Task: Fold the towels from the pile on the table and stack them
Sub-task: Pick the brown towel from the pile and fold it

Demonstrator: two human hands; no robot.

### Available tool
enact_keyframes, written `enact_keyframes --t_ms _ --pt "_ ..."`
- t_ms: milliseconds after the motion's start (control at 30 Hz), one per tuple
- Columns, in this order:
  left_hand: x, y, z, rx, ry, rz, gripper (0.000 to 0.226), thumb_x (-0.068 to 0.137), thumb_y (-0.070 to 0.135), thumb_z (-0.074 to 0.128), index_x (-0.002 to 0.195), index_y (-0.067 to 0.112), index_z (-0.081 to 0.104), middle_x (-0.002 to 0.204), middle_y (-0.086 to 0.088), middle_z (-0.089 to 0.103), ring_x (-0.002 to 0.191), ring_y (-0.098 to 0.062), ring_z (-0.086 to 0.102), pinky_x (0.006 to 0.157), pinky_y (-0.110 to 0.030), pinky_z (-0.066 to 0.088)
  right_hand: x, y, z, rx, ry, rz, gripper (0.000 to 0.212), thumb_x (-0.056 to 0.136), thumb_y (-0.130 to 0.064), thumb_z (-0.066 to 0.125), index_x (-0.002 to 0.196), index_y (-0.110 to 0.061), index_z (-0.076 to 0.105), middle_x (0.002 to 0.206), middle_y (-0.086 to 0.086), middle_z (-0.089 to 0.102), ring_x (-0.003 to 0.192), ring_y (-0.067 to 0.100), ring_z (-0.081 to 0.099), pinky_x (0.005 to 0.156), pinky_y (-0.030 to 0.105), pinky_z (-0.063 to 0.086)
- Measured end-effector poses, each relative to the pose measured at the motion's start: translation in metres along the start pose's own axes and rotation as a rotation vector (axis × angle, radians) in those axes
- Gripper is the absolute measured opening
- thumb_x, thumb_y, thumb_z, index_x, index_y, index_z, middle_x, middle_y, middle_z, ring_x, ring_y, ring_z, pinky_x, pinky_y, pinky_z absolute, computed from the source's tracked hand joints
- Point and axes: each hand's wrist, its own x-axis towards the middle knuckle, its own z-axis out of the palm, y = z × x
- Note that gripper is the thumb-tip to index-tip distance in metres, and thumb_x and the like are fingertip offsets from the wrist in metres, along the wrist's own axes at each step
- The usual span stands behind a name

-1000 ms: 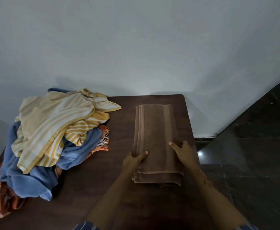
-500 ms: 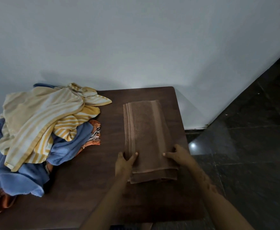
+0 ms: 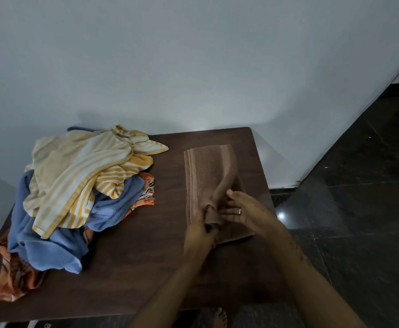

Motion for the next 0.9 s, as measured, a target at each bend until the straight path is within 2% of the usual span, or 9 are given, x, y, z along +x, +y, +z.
enact_keyframes --t_ms 100,200,267,367,533,600,700,800,900 --pt "0.023 -0.004 -0.030 -0.413 0.159 -0.154 0.031 0.090 0.007 0.057 0.118 0.021 0.057 0.089 -0.001 0.066 0.084 -0.020 0.065 0.073 -0.034 0.053 0.003 0.011 -0.011 0.053 0.198 -0.111 0.026 0.093 -0.021 0.056 0.111 -0.003 0.055 0.116 0.025 0.060 0.099 0.031 0.062 0.084 0.041 0.054" --pt "0.040 0.001 -0.063 -0.454 0.208 -0.135 0.017 0.089 0.004 0.057 0.094 0.020 0.058 0.082 0.003 0.062 0.076 -0.013 0.060 0.065 -0.023 0.049 0.019 0.031 -0.030 -0.478 0.616 -0.059 0.047 0.084 -0.031 0.067 0.120 -0.004 0.052 0.124 0.018 0.057 0.110 0.032 0.056 0.094 0.045 0.047" --pt "0.049 -0.004 -0.075 -0.405 0.206 -0.152 0.014 0.088 0.003 0.057 0.091 0.016 0.056 0.082 0.002 0.060 0.076 -0.014 0.057 0.062 -0.021 0.044 0.025 0.044 -0.032 -0.544 0.637 0.019 0.073 0.072 -0.036 0.078 0.129 -0.004 0.045 0.129 0.015 0.052 0.118 0.035 0.051 0.100 0.047 0.043" --pt "0.052 -0.007 -0.081 -0.393 0.178 -0.213 0.011 0.087 0.004 0.058 0.091 0.014 0.057 0.082 0.000 0.060 0.075 -0.016 0.057 0.062 -0.023 0.044 0.035 0.064 -0.029 -0.341 0.502 0.035 0.099 0.046 -0.039 0.089 0.126 -0.005 0.042 0.129 0.015 0.054 0.116 0.034 0.053 0.099 0.050 0.045" --pt "0.055 0.007 -0.093 -0.357 0.215 -0.152 0.014 0.089 0.004 0.055 0.080 0.014 0.056 0.077 0.000 0.057 0.070 -0.013 0.053 0.062 -0.026 0.044 0.040 0.063 -0.030 -0.267 0.447 0.093 0.070 0.062 -0.010 0.083 0.122 0.003 0.049 0.121 0.017 0.057 0.107 0.037 0.057 0.090 0.044 0.050" --pt "0.061 0.019 -0.111 -0.369 0.292 -0.139 0.006 0.091 0.005 0.054 0.089 0.009 0.058 0.077 0.000 0.056 0.068 -0.012 0.051 0.060 -0.022 0.042 0.038 0.048 -0.037 -0.373 0.432 0.058 0.054 0.066 -0.001 0.076 0.116 0.006 0.056 0.117 0.022 0.060 0.103 0.040 0.058 0.087 0.045 0.052" --pt "0.077 0.033 -0.161 -0.342 0.479 -0.119 0.014 0.089 0.008 0.051 0.097 0.003 0.061 0.082 -0.010 0.058 0.070 -0.023 0.053 0.063 -0.028 0.039 0.031 0.014 -0.056 -0.678 0.514 -0.030 0.035 0.076 -0.006 0.067 0.109 0.003 0.063 0.112 0.025 0.063 0.101 0.040 0.060 0.086 0.042 0.051" --pt "0.091 0.028 -0.222 -0.308 0.557 -0.206 0.024 0.091 0.014 0.049 0.101 -0.002 0.064 0.099 -0.018 0.062 0.100 -0.032 0.058 0.076 -0.032 0.041 0.014 -0.026 -0.078 -1.031 0.603 0.036 0.036 0.084 -0.018 0.059 0.117 -0.001 0.061 0.121 0.020 0.061 0.111 0.036 0.057 0.092 0.038 0.047" --pt "0.091 0.011 -0.276 -0.268 0.486 -0.375 0.017 0.093 0.013 0.046 0.080 0.008 0.057 0.080 -0.014 0.053 0.095 -0.027 0.048 0.068 -0.033 0.041 -0.003 -0.054 -0.085 -1.205 0.733 0.056 0.037 0.090 -0.023 0.053 0.119 -0.001 0.058 0.125 0.020 0.057 0.116 0.036 0.054 0.095 0.039 0.044"
